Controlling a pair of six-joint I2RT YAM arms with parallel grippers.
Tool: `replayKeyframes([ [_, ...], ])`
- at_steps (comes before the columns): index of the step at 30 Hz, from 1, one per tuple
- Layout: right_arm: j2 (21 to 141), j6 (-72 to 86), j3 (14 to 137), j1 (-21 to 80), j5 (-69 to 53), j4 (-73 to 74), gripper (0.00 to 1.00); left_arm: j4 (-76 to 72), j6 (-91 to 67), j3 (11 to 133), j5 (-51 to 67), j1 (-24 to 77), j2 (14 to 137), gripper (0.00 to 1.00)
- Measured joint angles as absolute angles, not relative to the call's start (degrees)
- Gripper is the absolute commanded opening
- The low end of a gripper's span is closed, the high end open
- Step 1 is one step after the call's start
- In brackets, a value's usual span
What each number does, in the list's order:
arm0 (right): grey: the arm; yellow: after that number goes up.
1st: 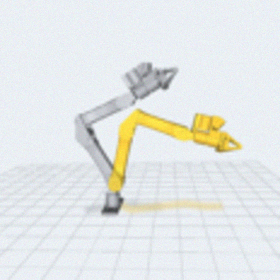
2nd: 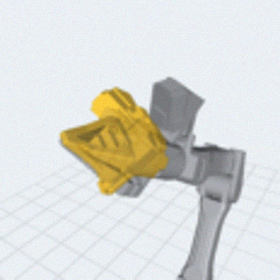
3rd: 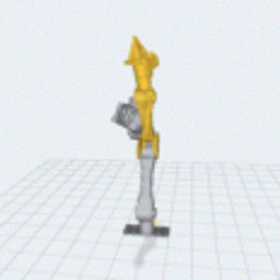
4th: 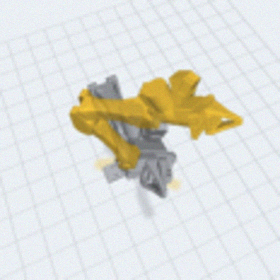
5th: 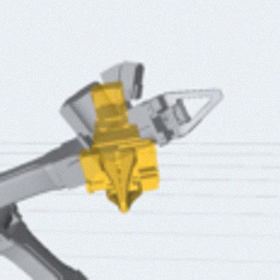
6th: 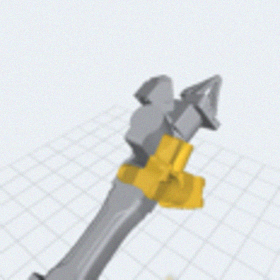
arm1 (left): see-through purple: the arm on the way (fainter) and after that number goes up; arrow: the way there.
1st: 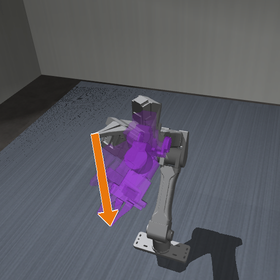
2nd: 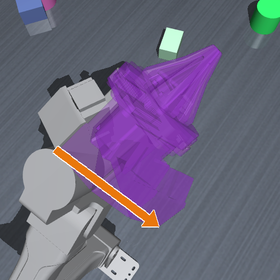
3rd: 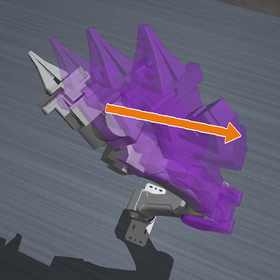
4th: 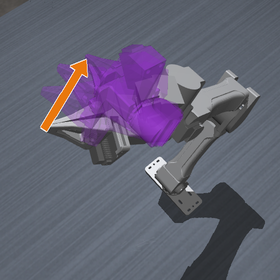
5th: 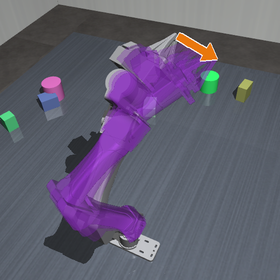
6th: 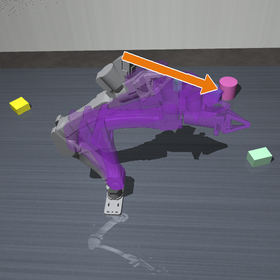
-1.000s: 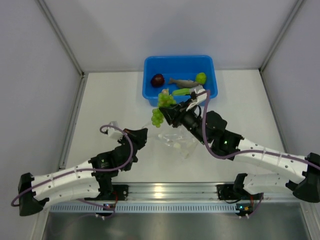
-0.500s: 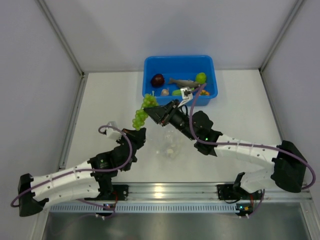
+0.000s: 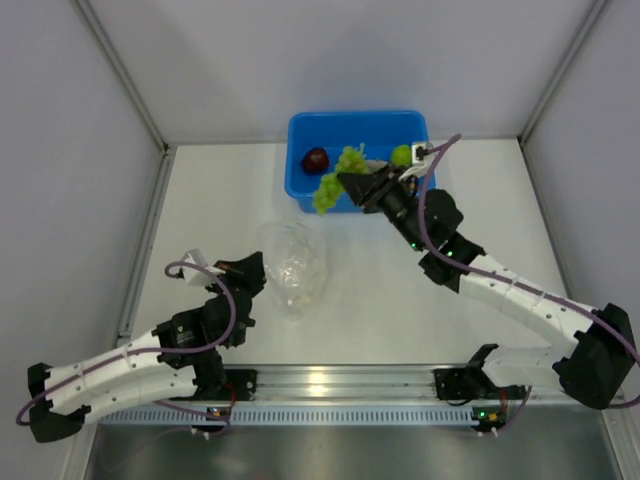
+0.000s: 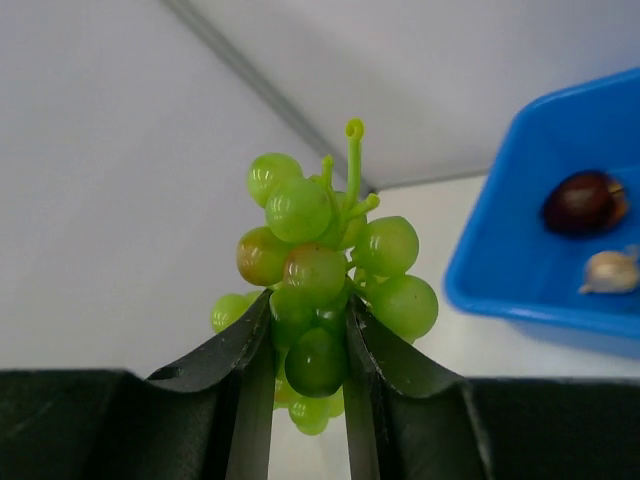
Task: Open the zip-top bag and remove the fake food
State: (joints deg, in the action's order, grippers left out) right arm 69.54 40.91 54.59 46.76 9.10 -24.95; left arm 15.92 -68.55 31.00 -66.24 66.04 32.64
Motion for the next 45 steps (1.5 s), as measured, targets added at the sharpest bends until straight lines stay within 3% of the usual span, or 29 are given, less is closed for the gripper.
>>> replayKeyframes([
  [6,71.59,36.86,60.93,32.32,10.28,-18.72,0.00,19.57,-65.23,32.62,-69.76,65.41,30.30,0.00],
  [11,85.45,30.48,72.93,26.04,10.37,-13.47,0.01,21.82,-56.03,39.59,-71.55,64.86,31.94,0.00],
  [16,102.04,24.51,86.72,22.90,10.63,-3.79,0.08,22.90,-45.54,48.23,-72.55,64.73,35.83,0.00],
  [20,112.09,21.23,96.38,22.44,10.74,5.34,0.26,24.08,-37.54,51.68,-72.71,64.29,39.13,0.00],
  [24,117.49,19.90,104.09,22.44,10.39,13.21,0.70,25.85,-32.01,54.06,-71.57,63.75,43.46,0.00],
  [25,117.95,19.44,105.30,22.44,10.41,14.63,0.71,26.13,-30.87,54.37,-70.96,63.51,44.66,0.00],
  [28,117.99,18.61,107.09,22.37,10.28,17.41,0.77,26.68,-28.86,54.46,-68.95,62.48,47.53,0.00],
  [31,116.92,17.93,107.37,22.35,10.72,20.01,0.99,27.16,-27.81,54.46,-65.65,60.38,51.05,0.00],
  [35,113.19,16.67,107.22,22.33,12.10,25.87,0.99,27.55,-27.77,54.48,-61.19,57.25,56.34,0.00],
  [40,100.03,16.49,99.77,22.06,12.84,28.21,0.99,27.86,-29.61,54.39,-55.46,56.69,62.02,0.00],
  [42,93.65,16.58,95.85,21.71,12.84,29.17,0.99,27.88,-30.63,54.30,-53.23,56.69,63.75,0.07],
  [45,85.89,16.75,90.54,21.06,12.80,29.58,0.99,27.75,-31.94,54.30,-49.45,56.69,66.61,0.32],
])
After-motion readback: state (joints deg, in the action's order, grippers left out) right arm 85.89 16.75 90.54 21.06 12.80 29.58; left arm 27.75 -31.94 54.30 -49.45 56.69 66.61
